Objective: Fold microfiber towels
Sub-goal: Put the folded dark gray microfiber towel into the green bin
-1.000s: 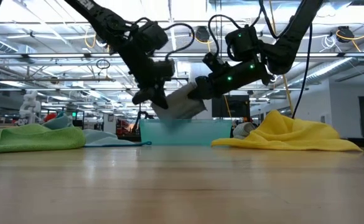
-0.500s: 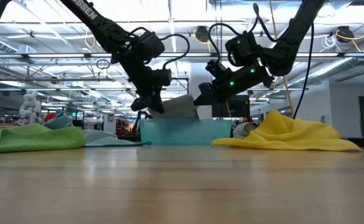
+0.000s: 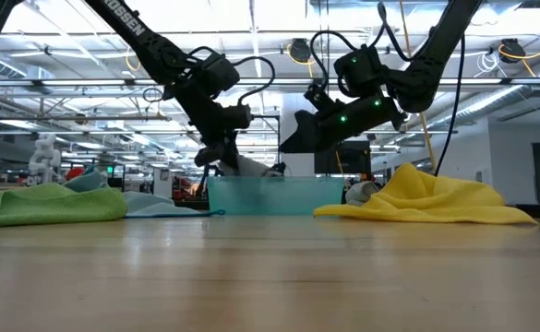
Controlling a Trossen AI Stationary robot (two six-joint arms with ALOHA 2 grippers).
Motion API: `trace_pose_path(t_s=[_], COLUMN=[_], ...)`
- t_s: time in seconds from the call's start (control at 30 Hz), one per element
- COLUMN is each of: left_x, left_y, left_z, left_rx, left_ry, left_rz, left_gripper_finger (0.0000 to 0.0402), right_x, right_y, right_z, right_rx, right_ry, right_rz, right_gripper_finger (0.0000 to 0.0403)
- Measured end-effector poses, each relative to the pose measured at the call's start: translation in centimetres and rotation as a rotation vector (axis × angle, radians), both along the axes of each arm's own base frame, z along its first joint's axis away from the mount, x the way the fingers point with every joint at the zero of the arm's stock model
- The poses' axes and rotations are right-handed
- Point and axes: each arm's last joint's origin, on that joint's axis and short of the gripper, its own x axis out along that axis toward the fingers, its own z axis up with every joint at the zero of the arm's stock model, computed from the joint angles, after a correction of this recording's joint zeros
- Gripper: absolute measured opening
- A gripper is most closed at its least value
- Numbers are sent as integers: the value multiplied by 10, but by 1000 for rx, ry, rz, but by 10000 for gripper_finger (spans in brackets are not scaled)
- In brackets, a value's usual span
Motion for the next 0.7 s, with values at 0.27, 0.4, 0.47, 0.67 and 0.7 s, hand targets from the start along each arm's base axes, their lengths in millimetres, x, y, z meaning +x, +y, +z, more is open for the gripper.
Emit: trace_pose_path(t_s=[0.27, 0.4, 0.47, 0.67, 0.7], left_x=[9, 11, 13, 21, 23], left_y=[-7, -13, -16, -24, -27], left_z=[4, 3, 3, 5, 6], left_rx=[85, 129, 163, 288, 316], left_ry=[12, 76, 101, 162, 176], left_rz=[-132, -265, -313, -451, -481], left_gripper_finger=[6, 13, 13, 8, 9], right_x=[5, 2, -3, -27, -31], right_y=[11, 10, 6, -12, -15], right_z=[0, 8, 16, 30, 30], right_rx=[26, 137, 220, 350, 365], right_ry=[-12, -86, -128, -81, -68], right_rz=[-1, -42, -71, 27, 47], right_gripper_finger=[112, 112, 112, 114, 117])
